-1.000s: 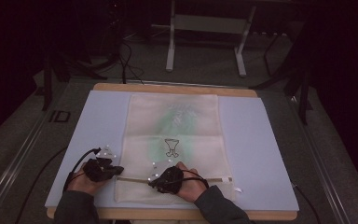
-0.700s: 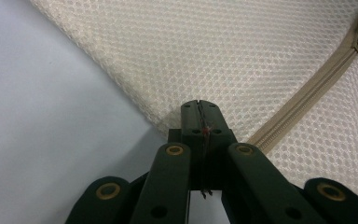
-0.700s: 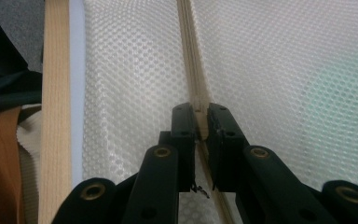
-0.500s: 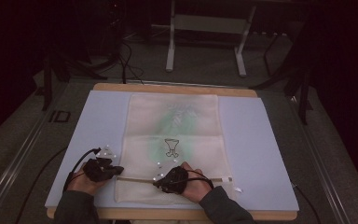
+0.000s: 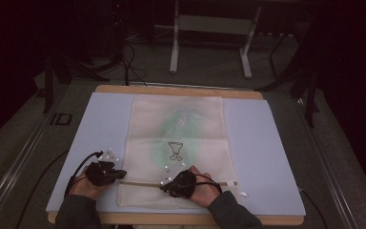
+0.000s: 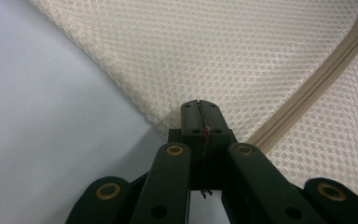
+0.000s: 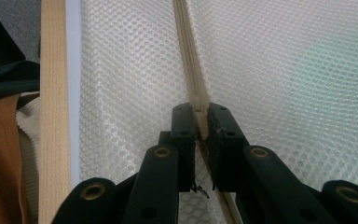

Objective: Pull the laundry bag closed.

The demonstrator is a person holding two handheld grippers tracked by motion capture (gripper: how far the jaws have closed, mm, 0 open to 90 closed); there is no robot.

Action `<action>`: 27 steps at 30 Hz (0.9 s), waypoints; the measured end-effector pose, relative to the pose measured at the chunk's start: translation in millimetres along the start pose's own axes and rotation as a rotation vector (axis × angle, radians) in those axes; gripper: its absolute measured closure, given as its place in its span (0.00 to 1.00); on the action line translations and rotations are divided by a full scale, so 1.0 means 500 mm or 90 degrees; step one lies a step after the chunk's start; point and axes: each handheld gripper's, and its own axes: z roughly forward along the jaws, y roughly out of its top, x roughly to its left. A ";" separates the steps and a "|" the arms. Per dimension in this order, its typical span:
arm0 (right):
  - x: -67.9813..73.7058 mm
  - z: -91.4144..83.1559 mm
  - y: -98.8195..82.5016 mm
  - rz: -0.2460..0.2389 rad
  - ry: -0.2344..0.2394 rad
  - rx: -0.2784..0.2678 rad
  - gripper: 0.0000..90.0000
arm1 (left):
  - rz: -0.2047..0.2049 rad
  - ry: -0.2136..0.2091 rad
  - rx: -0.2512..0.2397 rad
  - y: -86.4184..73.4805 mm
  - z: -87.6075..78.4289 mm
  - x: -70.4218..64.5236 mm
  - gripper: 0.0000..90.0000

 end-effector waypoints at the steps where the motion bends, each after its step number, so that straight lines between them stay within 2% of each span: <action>1: 0.000 0.000 -0.002 0.001 0.001 -0.002 0.91 | 0.001 0.000 0.000 0.000 0.000 0.000 1.00; 27: -0.008 -0.024 -0.038 0.016 -0.007 0.008 0.91 | -0.001 -0.001 0.000 0.000 0.000 0.000 1.00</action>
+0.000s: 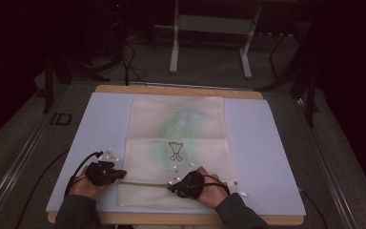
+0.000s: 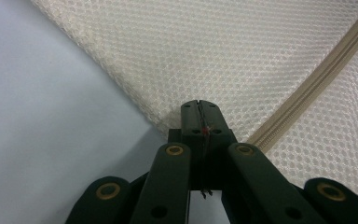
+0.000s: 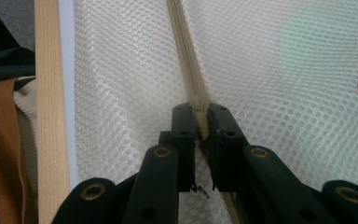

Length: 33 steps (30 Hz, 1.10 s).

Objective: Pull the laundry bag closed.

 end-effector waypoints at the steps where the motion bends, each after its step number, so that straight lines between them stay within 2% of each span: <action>1: -0.001 0.000 -0.001 -0.003 0.000 -0.002 0.91 | 0.000 0.000 0.000 0.000 0.000 0.000 1.00; 25: -0.008 -0.027 -0.031 0.010 -0.010 0.008 0.91 | 0.000 0.000 -0.001 0.000 0.000 0.000 1.00; 33: -0.007 -0.032 -0.030 0.011 -0.008 0.004 0.91 | 0.000 0.000 -0.001 0.000 0.000 0.000 1.00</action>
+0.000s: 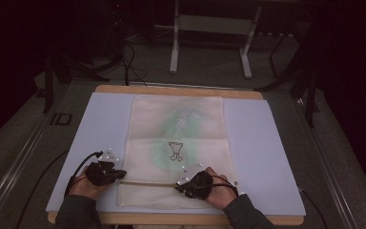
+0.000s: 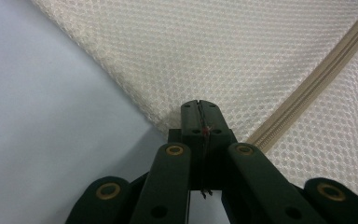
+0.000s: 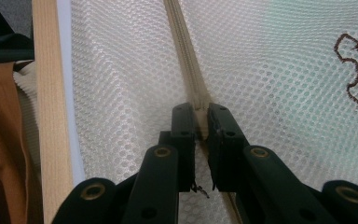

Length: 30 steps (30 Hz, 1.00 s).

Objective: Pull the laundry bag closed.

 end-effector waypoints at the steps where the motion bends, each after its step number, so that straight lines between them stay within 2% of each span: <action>1: 0.000 -0.001 0.000 -0.001 -0.001 0.001 0.91 | 0.000 0.000 0.000 0.000 0.000 0.000 1.00; 7: -0.001 -0.008 -0.009 -0.004 -0.008 0.007 0.91 | -0.001 -0.001 -0.001 0.000 0.000 0.000 1.00; 16: -0.006 -0.025 -0.035 0.008 -0.016 0.009 0.91 | -0.002 -0.001 -0.001 0.000 0.000 0.000 1.00; 23: -0.011 -0.034 -0.063 0.030 -0.021 0.014 0.91 | -0.001 0.000 0.000 0.000 0.000 0.000 1.00; 30: -0.015 -0.045 -0.076 0.034 -0.026 0.017 0.91 | 0.000 0.000 0.000 0.000 0.000 0.000 1.00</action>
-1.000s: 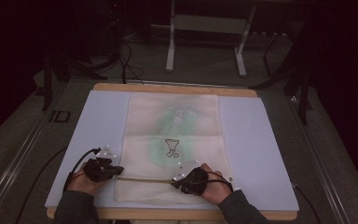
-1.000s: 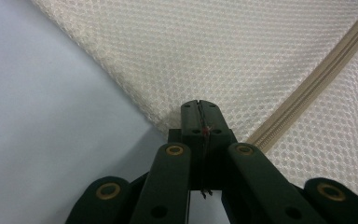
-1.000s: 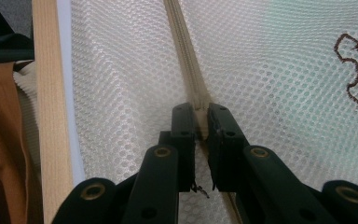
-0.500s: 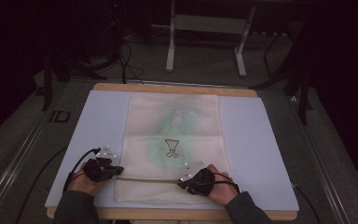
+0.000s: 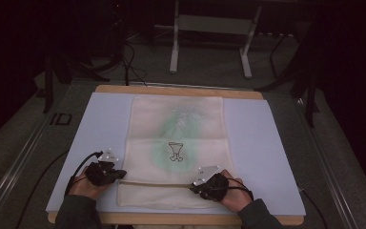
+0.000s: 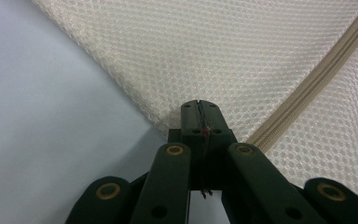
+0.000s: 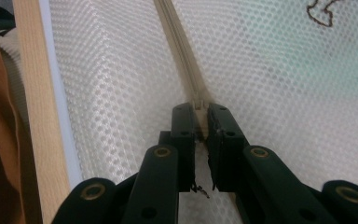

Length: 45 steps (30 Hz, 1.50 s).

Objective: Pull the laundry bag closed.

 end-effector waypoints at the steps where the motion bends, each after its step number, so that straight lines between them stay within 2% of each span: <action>1: -0.001 -0.002 -0.002 0.004 0.000 -0.001 0.91 | 0.000 0.000 0.000 0.000 0.000 0.000 1.00; 23: -0.013 -0.027 -0.039 0.023 -0.009 0.009 0.91 | -0.002 0.000 -0.002 0.000 0.000 0.000 1.00; 45: -0.029 -0.069 -0.094 0.062 -0.026 0.008 0.91 | -0.002 0.000 -0.002 0.000 0.000 0.000 1.00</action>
